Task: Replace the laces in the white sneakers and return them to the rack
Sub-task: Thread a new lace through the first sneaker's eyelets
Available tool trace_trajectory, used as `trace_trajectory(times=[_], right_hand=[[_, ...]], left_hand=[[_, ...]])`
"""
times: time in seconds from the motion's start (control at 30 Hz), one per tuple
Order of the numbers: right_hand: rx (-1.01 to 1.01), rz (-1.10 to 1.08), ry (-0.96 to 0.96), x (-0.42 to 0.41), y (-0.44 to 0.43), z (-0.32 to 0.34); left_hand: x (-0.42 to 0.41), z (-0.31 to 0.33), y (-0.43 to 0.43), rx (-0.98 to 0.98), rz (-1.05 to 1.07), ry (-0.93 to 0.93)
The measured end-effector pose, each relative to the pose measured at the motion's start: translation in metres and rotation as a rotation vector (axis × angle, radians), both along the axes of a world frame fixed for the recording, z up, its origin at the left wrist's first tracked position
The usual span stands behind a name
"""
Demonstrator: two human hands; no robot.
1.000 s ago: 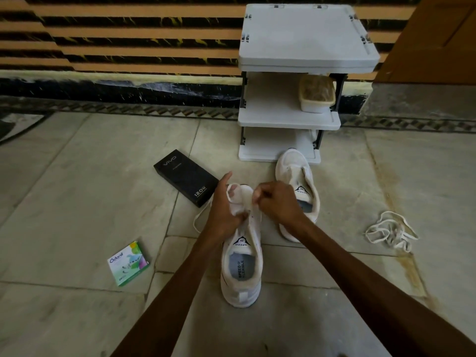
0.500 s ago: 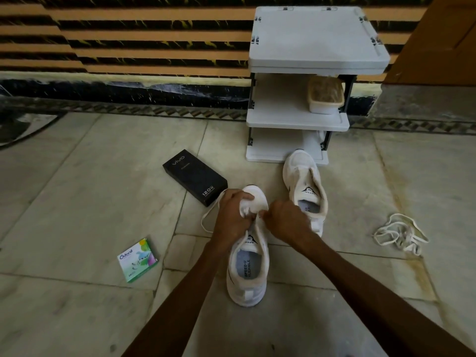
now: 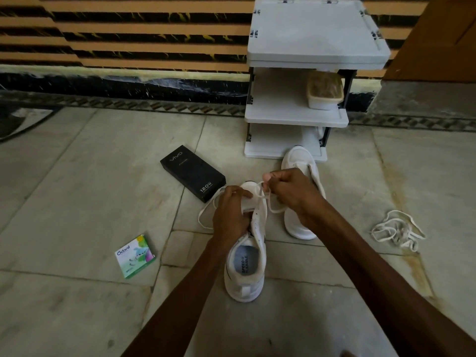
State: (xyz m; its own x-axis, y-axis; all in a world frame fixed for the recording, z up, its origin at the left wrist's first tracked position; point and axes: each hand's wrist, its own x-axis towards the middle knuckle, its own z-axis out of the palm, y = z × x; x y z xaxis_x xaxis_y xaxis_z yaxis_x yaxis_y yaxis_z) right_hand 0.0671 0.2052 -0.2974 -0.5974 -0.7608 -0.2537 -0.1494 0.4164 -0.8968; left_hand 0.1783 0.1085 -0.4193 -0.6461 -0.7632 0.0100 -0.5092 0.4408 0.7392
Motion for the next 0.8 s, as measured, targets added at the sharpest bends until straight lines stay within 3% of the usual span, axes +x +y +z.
trace_trajectory(times=[0.1,0.2,0.33,0.47,0.53,0.63,0.8], right_hand=[[-0.046,-0.002,-0.053,0.0,0.002,0.002],[-0.057,0.012,-0.074,0.0,0.004,0.004],[0.083,0.06,0.1,-0.006,0.007,0.003],[0.133,0.112,0.162,-0.009,0.008,0.002],[0.136,0.159,0.343,-0.012,0.008,0.004],[0.071,0.147,0.521,-0.016,0.006,0.018],[-0.096,0.026,0.441,-0.023,-0.011,0.061]], left_hand=[[0.001,0.0,0.002,-0.015,-0.011,0.003],[0.002,0.004,0.002,-0.096,-0.041,-0.142],[0.007,0.018,-0.005,-0.19,-0.095,-0.442],[0.007,0.043,-0.016,-0.096,-0.165,-0.534],[0.005,0.062,-0.022,0.067,-0.202,-0.475],[0.006,0.103,-0.028,0.392,-0.166,-0.212],[0.012,0.185,-0.037,0.506,-0.179,0.097]])
